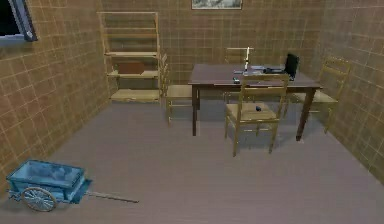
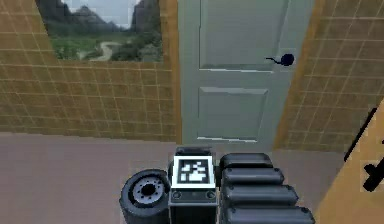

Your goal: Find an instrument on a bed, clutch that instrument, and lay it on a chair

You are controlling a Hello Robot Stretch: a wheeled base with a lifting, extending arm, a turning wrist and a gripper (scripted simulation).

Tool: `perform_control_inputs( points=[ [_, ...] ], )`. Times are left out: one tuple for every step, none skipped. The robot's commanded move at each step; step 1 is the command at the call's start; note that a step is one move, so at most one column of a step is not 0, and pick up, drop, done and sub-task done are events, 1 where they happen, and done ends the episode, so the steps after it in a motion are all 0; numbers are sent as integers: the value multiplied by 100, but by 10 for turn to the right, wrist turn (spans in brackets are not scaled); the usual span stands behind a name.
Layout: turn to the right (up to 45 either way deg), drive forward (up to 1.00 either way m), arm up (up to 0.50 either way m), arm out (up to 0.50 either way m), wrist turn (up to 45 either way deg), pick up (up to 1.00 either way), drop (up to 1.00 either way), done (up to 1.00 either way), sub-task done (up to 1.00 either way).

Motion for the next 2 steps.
perform_control_inputs(
  points=[
    [0, 100, 0, 0, 0, 0, 0, 0, 0],
    [0, 60, 0, 0, 0, 0, 0, 0, 0]
  ],
)
